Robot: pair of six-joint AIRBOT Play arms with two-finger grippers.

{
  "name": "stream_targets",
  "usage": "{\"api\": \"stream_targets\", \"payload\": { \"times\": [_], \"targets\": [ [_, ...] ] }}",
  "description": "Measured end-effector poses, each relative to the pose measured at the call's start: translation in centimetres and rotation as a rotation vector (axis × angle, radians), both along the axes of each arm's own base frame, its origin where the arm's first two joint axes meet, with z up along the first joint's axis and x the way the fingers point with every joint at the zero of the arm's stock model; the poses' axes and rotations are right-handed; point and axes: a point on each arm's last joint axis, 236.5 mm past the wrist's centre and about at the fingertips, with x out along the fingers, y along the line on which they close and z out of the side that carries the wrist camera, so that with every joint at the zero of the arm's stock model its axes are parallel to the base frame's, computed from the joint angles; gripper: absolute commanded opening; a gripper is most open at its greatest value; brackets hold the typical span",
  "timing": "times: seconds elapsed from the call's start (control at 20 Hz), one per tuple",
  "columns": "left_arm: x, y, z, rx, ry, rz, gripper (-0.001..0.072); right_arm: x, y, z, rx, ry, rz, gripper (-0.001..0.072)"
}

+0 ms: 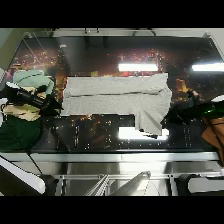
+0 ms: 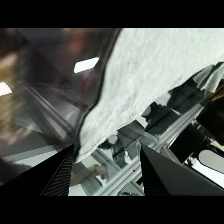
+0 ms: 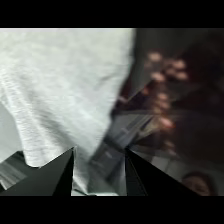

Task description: Fold the shirts.

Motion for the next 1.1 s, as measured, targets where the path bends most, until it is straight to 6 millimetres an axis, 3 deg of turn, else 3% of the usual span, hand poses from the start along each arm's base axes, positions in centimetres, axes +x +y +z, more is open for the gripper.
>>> {"api": "stream_targets", "payload": {
  "times": [0.05,0.1,0.15,0.2,0.25,0.4,0.6,0.9,1.1],
  "targets": [
    [0.1,-0.7,-0.2,-0.001,-0.003,-0.006,0.0445,-0.2,1.2,-0.1,0.016,0.002,0.000,0.0364],
    [0.2,-1.4,-0.3,0.005,-0.008,-0.018,0.0380,-0.2,2.2,-0.3,0.024,-0.002,0.005,0.0362],
    [0.5,-1.9,-0.6,0.014,-0.016,-0.027,0.0206,-0.1,3.1,-0.4,0.027,-0.009,0.012,0.0358],
    [0.9,-2.3,-1.1,0.032,-0.026,-0.036,-0.0002,-0.1,3.9,-0.5,0.029,-0.017,0.019,0.0206],
    [1.1,-2.5,-1.5,0.054,-0.030,-0.048,0.0013,0.0,4.4,-0.8,0.018,-0.025,0.024,0.0019],
    [1.6,-3.2,-1.1,0.056,-0.049,-0.086,0.0013,0.1,5.1,-0.9,0.012,-0.043,0.033,0.0017],
    [1.2,-2.5,1.2,0.041,-0.043,-0.122,0.0013,-0.6,5.5,0.9,0.038,-0.058,0.067,0.0016],
    [-2.1,-0.1,3.2,0.093,0.016,-0.176,0.0015,-3.5,5.4,3.1,0.016,-0.069,0.114,0.0016],
    [-5.1,1.3,4.6,0.086,0.008,-0.151,0.0016,-5.4,4.3,5.0,-0.017,-0.107,0.078,0.0016]
  ]
}}
